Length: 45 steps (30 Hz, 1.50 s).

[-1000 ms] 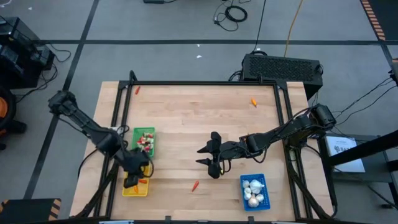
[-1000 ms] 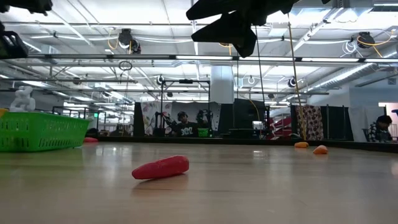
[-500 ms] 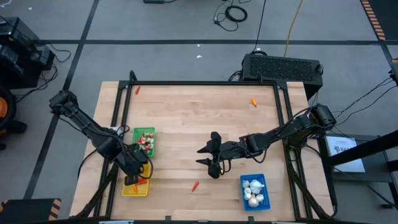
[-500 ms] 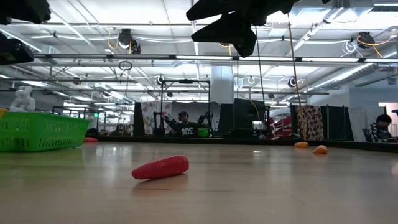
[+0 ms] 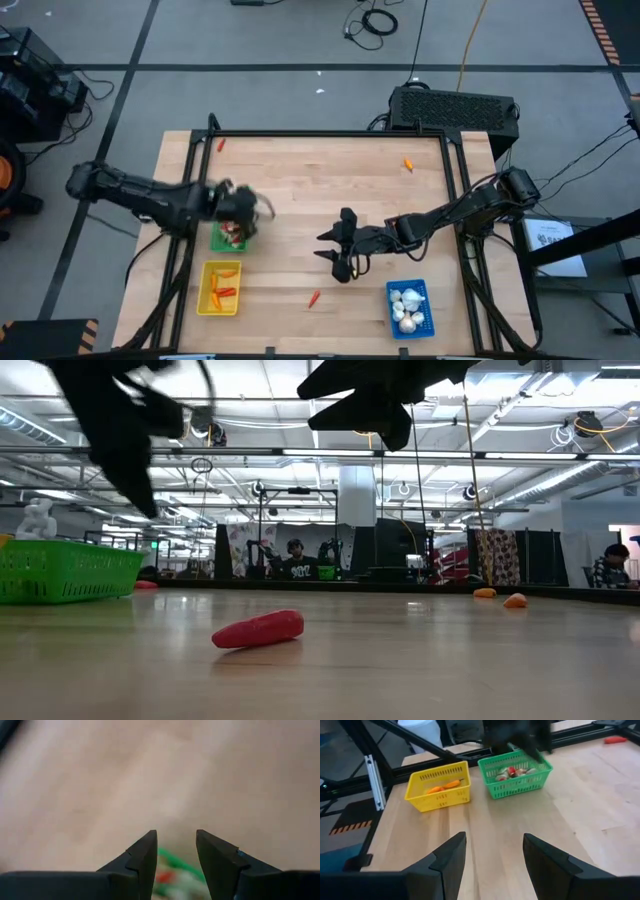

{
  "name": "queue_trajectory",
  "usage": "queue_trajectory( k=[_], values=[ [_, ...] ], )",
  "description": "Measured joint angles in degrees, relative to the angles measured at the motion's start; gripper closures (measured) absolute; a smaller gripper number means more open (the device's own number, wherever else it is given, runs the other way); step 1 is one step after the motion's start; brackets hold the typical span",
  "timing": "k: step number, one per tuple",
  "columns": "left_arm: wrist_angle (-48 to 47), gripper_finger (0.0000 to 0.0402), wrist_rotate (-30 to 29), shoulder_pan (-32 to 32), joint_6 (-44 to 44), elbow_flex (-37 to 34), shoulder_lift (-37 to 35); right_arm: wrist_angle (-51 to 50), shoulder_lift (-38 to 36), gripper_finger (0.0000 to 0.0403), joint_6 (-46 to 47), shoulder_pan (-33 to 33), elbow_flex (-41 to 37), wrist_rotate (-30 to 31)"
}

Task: Sort produce into baskets
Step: Put the red chili pepper into the yellow bin

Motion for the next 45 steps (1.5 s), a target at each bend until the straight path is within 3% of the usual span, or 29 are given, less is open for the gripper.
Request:
queue_trajectory(
  k=[9,14,19,29,45],
  values=[
    [1.56,0.0256,-0.43,40.4,14.96,0.0,0.34,-0.49,0.0,0.0216,-1.13,-0.19,0.0,0.11],
    [6.12,0.0256,0.1,53.54,16.86,-0.64,3.4,-1.02,0.0,0.0216,-2.63,-0.17,0.0,0.07],
    [10.78,0.0256,0.5,58.69,19.67,-0.96,10.18,-1.93,0.0,0.0216,-3.8,-0.17,0.0,0.07],
    [21.3,0.0256,2.3,63.07,21.07,-0.68,19.65,-2.83,0.0,0.0216,-3.16,-0.16,0.0,0.04],
    [17.37,0.0256,4.82,63.72,21.32,1.51,20.48,-4.16,0.0,0.0216,-2.58,-0.39,0.0,0.2]
  ],
)
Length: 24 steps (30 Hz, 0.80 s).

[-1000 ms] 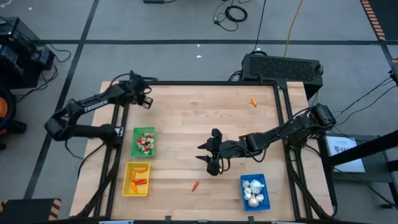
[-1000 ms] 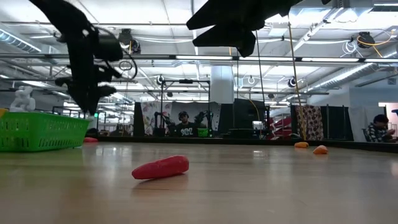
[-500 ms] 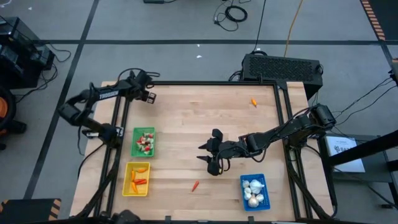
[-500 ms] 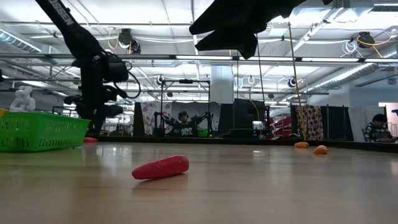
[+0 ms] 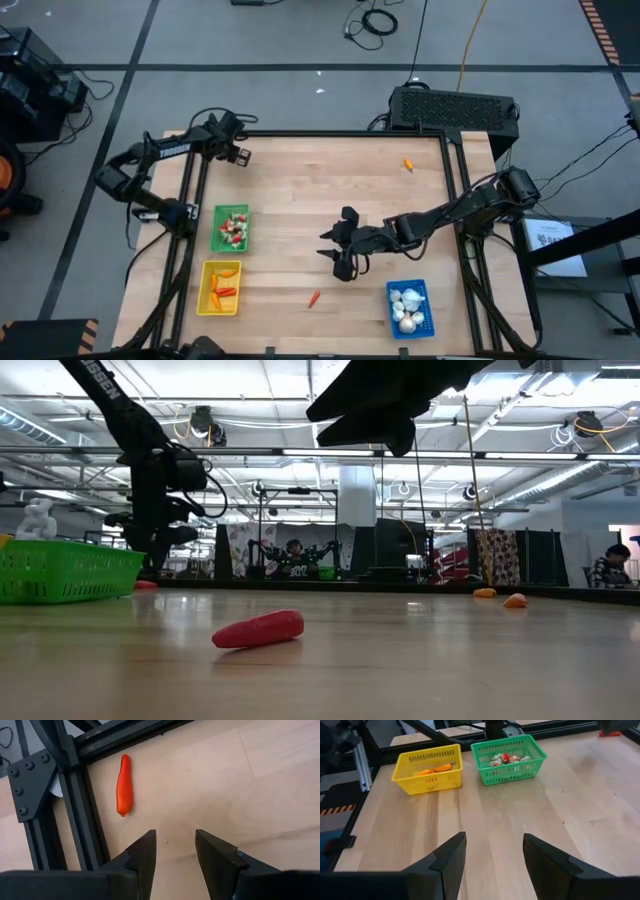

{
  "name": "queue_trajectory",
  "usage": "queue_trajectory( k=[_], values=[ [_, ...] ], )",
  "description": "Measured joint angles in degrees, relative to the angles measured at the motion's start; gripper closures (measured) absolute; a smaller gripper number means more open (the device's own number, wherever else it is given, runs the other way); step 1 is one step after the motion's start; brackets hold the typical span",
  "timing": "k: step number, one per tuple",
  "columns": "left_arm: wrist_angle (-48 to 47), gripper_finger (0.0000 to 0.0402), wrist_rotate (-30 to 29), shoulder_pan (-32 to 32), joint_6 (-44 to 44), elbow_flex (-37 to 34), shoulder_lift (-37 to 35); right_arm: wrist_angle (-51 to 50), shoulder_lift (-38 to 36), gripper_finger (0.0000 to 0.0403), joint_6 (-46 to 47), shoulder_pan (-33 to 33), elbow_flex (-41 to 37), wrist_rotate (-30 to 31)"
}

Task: Sort produce into baskets
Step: Put the red chili pepper into the yellow bin

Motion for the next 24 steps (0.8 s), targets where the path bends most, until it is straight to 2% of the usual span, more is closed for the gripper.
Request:
queue_trajectory(
  k=[9,14,16,18,21,24],
  values=[
    [-3.4,0.0256,0.7,-0.15,2.84,2.06,0.0,0.94,0.0,0.0216,-1.19,-0.71,0.0,0.11],
    [-7.41,0.0256,7.47,-3.97,2.08,7.51,0.0,0.91,0.0,0.0216,-1.52,-1.12,0.0,0.13],
    [-9.9,0.0256,8.18,-6.52,4.01,9.47,-0.02,0.9,0.0,0.0216,-1.53,-1.2,0.0,0.11],
    [-13.1,0.0256,3.47,-8.64,5.1,10.81,0.0,0.9,0.0,0.0216,-1.55,-1.2,0.0,0.11],
    [-14.43,0.0256,-8.25,-9.11,5.49,11.63,0.0,0.87,0.0,0.0216,-1.35,-1.2,0.0,0.1],
    [-14.53,0.0256,-7.03,-6.83,5.47,11.63,0.94,0.87,0.0,0.0216,-0.19,-1.06,0.0,0.06]
  ],
)
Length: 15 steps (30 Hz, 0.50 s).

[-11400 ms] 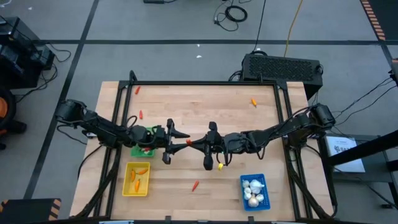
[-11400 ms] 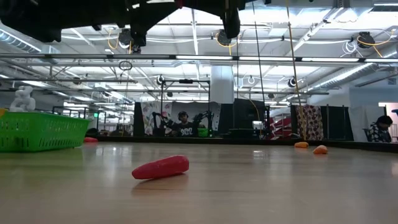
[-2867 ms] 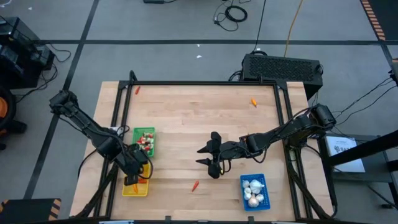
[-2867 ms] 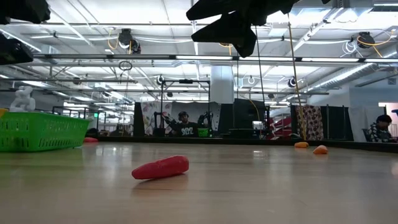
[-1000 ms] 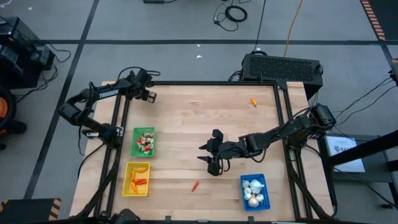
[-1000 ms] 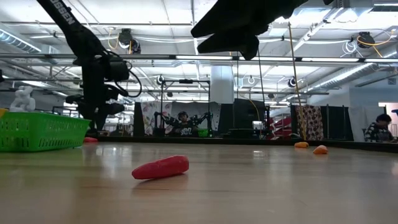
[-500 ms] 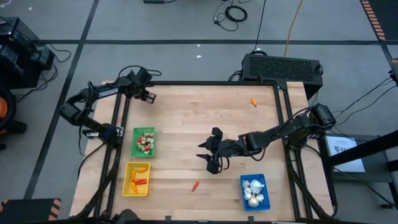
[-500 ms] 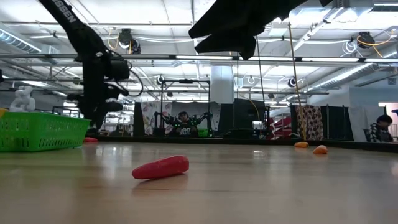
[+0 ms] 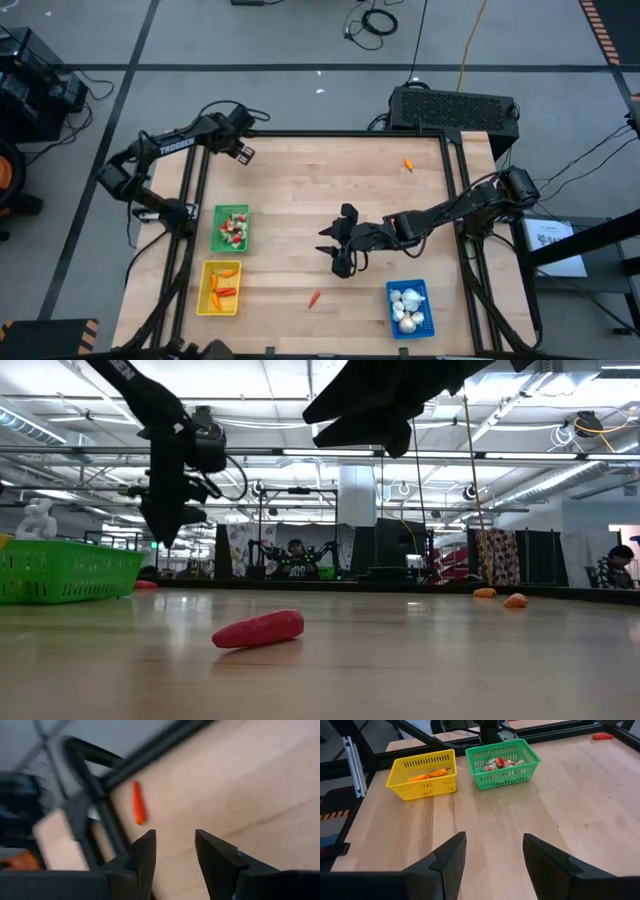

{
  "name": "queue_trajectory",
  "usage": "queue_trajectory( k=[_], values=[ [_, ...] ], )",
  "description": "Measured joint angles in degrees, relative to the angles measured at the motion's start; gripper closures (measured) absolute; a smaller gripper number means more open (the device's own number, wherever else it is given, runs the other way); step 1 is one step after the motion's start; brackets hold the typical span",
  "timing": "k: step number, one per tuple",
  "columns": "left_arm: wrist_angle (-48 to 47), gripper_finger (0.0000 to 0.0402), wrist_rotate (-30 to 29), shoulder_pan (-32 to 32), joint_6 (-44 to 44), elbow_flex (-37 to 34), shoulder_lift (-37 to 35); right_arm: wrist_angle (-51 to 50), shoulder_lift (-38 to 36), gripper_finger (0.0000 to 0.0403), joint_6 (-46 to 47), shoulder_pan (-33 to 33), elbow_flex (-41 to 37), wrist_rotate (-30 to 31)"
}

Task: Sort produce into baskets
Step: Put the red chili pepper into the yellow bin

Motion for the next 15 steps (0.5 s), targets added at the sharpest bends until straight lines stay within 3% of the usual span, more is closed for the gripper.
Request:
queue_trajectory(
  k=[5,15],
  values=[
    [-0.47,0.0256,3.48,3.82,0.62,-0.02,4.57,0.0,0.0,0.0216,1.33,0.41,0.0,-0.22],
    [0.51,0.0256,-3.52,6.03,5.4,3.97,15.2,-0.29,0.0,0.0216,-2.13,0.36,0.0,-0.15]
  ],
)
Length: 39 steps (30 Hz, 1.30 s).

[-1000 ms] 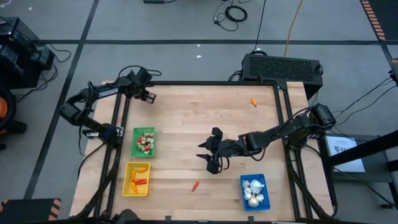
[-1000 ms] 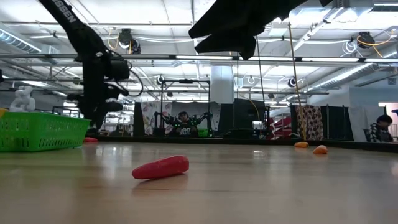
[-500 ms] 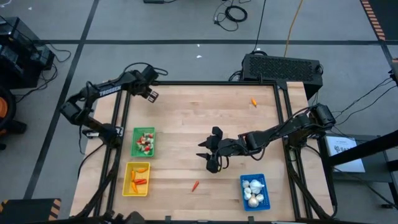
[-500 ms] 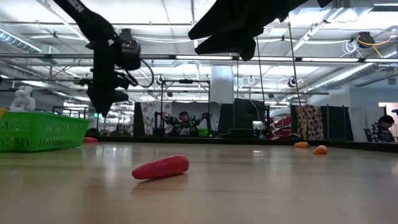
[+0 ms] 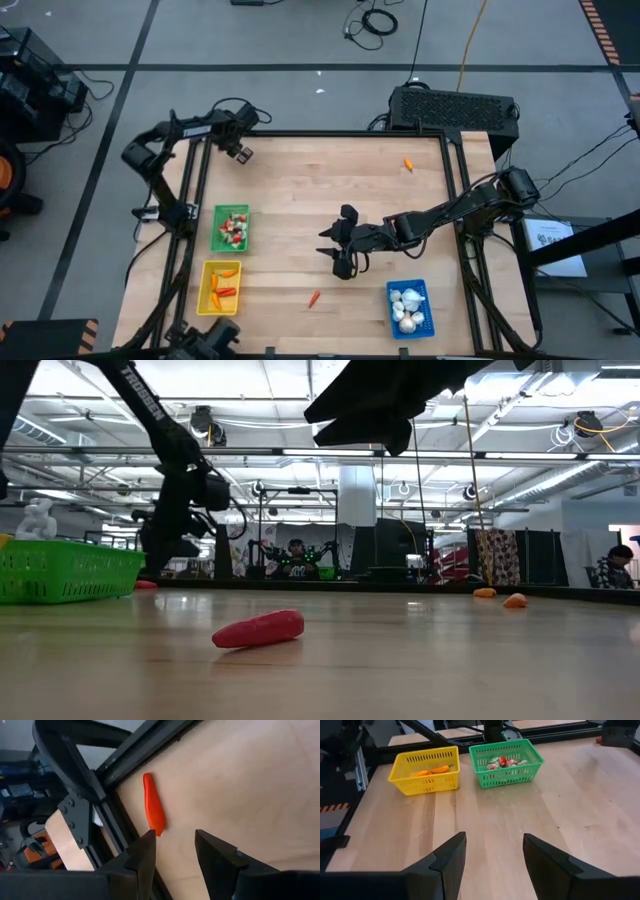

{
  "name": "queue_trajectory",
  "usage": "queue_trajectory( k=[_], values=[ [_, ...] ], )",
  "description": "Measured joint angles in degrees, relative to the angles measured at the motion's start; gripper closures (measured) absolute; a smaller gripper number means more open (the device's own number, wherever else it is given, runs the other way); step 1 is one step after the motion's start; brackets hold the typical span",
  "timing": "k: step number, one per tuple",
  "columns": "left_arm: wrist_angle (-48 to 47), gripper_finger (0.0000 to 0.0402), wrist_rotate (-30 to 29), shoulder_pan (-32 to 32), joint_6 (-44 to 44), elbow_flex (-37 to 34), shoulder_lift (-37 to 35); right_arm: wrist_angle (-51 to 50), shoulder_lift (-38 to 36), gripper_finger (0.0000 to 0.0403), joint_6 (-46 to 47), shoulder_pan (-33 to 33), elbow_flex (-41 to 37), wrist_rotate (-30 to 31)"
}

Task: Sort produce into baskets
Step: Put the red chili pepper into the yellow bin

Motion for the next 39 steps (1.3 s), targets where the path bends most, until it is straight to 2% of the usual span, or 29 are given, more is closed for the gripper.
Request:
queue_trajectory(
  k=[9,16,30,37,39],
  values=[
    [-0.04,0.0256,0.03,3.77,3.48,2.42,1.06,-0.06,2.29,0.0216,-0.74,-0.2,0.0,-0.05],
    [2.05,0.0256,4.27,5.79,5.64,2.37,6.39,0.0,3.42,0.0216,-0.65,-0.39,-0.02,-0.14],
    [2.96,0.0256,1.21,7.43,4.58,5.18,7.82,-0.17,3.43,0.0216,-0.69,-0.39,0.0,-0.09],
    [1.73,0.0256,10.66,11.82,5.52,5.92,7.79,-0.52,3.43,0.0216,-0.6,-0.39,-0.02,-0.09],
    [1.82,0.0256,11.72,11.82,5.52,6.15,7.75,-0.63,3.43,0.0216,-0.67,-0.39,-0.02,-0.09]
  ],
)
